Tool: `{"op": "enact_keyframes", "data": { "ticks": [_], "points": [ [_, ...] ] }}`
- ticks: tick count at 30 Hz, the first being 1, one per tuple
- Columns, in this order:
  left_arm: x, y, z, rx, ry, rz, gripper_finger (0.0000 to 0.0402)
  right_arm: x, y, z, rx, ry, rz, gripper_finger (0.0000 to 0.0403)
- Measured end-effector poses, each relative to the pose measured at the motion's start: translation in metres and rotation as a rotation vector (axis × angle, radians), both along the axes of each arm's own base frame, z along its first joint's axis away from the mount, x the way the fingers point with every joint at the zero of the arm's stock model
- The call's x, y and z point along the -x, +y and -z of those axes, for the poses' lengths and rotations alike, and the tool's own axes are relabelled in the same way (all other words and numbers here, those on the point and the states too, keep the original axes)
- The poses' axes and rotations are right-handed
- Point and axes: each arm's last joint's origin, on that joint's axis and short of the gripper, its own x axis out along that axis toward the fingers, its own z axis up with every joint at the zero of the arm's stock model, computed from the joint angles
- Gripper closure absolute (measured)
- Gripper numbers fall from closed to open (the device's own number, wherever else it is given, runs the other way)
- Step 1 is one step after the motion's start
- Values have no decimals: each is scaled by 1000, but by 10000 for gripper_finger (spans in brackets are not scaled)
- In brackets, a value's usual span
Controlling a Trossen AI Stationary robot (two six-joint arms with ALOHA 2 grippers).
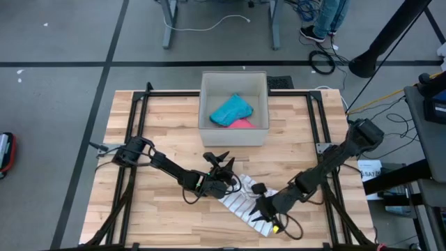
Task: Fold towel
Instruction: Fold the white towel
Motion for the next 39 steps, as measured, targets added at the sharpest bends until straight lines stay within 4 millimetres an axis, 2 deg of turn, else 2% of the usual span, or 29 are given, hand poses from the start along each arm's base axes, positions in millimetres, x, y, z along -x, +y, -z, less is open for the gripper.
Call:
{"op": "enact_keyframes", "data": {
  "ticks": [4,8,11,13,16,23,28,32,35,39],
  "points": [
    [0,0,0,0,0,0,218,-9,-8,24,99,70,26,309],
    [0,0,0,-2,3,1,218,-8,-32,42,364,169,208,309],
    [1,-4,0,-38,44,16,218,1,-54,48,552,280,357,310],
    [3,-9,-1,-82,73,5,218,5,-63,47,577,330,412,310],
    [6,-16,-3,-135,102,-6,218,6,-66,43,549,345,422,310],
    [8,-32,-8,-128,66,61,218,12,-54,22,434,265,378,310],
    [7,-46,-7,-28,58,301,218,23,-37,9,287,279,217,309],
    [6,-54,-5,72,51,479,218,32,-19,7,196,301,99,309],
    [4,-52,-3,126,62,540,218,41,-9,9,194,308,76,308],
    [3,-40,5,180,117,504,218,48,3,13,188,315,55,285]
  ]
}}
